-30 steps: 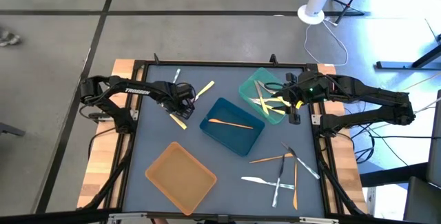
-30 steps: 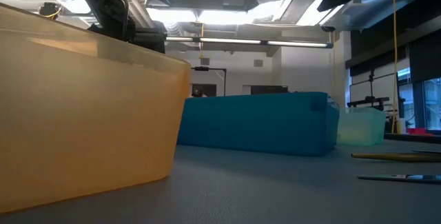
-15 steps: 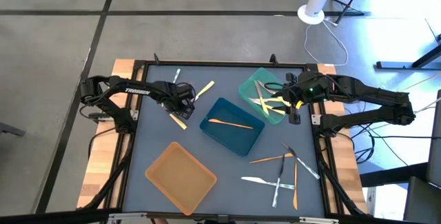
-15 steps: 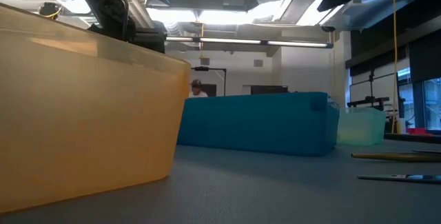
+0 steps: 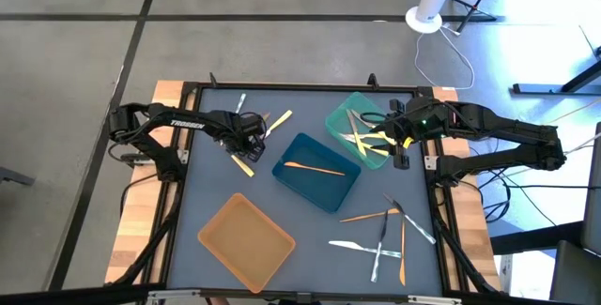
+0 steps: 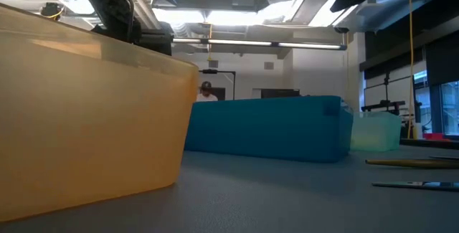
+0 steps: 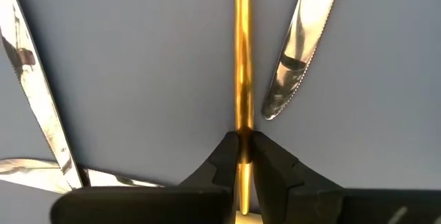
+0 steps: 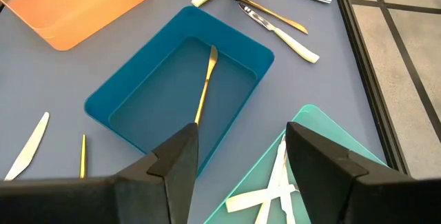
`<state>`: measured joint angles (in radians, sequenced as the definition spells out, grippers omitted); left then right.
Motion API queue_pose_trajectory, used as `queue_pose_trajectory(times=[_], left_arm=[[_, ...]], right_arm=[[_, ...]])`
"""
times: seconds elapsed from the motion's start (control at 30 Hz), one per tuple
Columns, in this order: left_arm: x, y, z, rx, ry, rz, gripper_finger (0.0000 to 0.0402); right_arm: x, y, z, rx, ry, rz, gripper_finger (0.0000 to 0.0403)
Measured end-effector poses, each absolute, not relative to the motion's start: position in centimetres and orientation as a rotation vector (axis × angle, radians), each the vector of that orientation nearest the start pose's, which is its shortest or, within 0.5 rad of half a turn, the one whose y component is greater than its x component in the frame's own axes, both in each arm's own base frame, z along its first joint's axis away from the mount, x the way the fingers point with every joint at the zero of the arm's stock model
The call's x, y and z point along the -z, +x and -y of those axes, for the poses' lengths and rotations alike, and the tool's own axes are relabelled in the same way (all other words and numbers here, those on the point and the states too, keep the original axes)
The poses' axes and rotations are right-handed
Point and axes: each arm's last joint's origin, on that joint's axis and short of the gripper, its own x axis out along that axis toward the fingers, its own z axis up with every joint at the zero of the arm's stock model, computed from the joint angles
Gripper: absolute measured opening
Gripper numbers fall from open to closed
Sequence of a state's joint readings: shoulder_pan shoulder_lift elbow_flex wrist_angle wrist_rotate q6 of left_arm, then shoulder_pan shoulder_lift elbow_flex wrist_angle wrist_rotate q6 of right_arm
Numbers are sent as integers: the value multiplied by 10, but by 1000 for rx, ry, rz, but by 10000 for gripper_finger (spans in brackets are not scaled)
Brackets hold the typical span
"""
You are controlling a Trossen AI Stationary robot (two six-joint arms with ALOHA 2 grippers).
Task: Sort silverware by color (type)
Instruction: Put the right gold knife into the dark blue bin
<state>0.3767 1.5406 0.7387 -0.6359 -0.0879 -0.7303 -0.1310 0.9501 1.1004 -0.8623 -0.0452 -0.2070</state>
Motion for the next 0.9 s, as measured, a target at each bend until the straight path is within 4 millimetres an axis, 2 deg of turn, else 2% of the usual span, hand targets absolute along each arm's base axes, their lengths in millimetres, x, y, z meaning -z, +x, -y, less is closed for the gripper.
queue_pose_trajectory(times=[0.37, 0.73, 0.9], left_arm=[[-143, 223, -93, -891, -796, -1220, 22], [-165, 236, -114, -867, -767, -1128, 21], [-177, 246, -123, -842, -749, -1031, 21]], right_arm=[[-351, 172, 21, 9, -135, -715, 207], [-351, 172, 21, 9, -135, -715, 207], [-350, 174, 22, 8, -134, -720, 207]])
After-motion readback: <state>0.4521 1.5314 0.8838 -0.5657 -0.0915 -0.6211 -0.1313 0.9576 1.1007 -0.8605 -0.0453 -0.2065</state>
